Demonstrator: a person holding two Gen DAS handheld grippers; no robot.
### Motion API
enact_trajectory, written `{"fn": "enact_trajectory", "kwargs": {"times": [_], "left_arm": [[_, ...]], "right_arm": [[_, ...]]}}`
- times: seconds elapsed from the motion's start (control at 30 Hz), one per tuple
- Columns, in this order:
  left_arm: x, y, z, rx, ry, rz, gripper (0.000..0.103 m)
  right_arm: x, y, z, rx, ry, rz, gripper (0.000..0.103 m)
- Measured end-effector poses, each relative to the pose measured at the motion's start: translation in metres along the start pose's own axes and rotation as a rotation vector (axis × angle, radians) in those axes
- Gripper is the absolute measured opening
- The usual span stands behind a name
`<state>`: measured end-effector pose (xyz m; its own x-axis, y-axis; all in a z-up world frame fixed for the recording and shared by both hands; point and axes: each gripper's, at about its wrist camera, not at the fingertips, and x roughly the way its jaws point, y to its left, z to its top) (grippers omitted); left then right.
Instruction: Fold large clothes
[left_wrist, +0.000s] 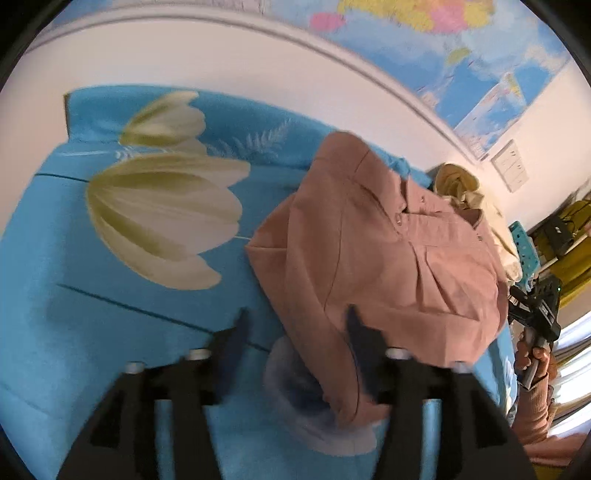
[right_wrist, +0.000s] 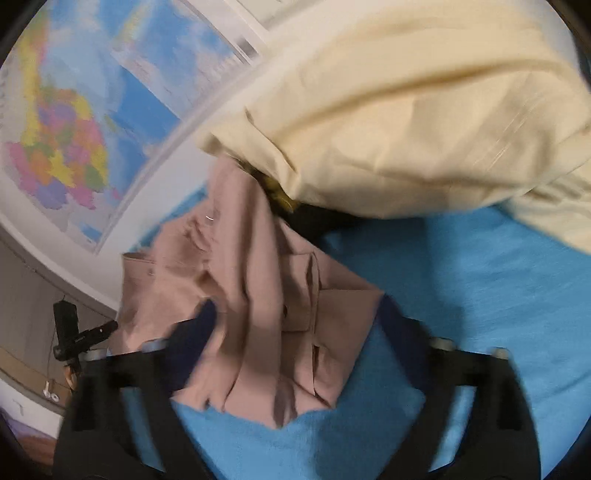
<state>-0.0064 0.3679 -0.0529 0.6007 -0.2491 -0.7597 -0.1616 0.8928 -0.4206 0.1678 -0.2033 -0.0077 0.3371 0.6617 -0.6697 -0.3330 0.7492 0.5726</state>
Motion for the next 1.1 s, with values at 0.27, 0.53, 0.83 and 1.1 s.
{"fn": "enact_trajectory", "kwargs": {"times": [0.27,0.53,0.83,1.1], "left_arm": [[0.016,-0.009,-0.026,-0.003,0.035,-0.121,0.085],[0.063,-0.058,-0.034,0.092,0.087,-0.150,0.093],[0.030,-0.058,-0.027,0.003,0.034,-0.160,0.014],[0.018,-0.047,-0.051,0.016,0.104,-0.069,0.040]], "right_arm": [[0.031,-0.003,-0.017,-0.009,0.075,0.014,0.099],[0.075,0.043,-0.006,-0.132,0.126,0.061,0.064],[0.039,0.057,-0.001,-0.029,0.177,0.267,0.017],[0.025,0.059,-0.025,-0.157,0.223,-0.009,0.079]]}}
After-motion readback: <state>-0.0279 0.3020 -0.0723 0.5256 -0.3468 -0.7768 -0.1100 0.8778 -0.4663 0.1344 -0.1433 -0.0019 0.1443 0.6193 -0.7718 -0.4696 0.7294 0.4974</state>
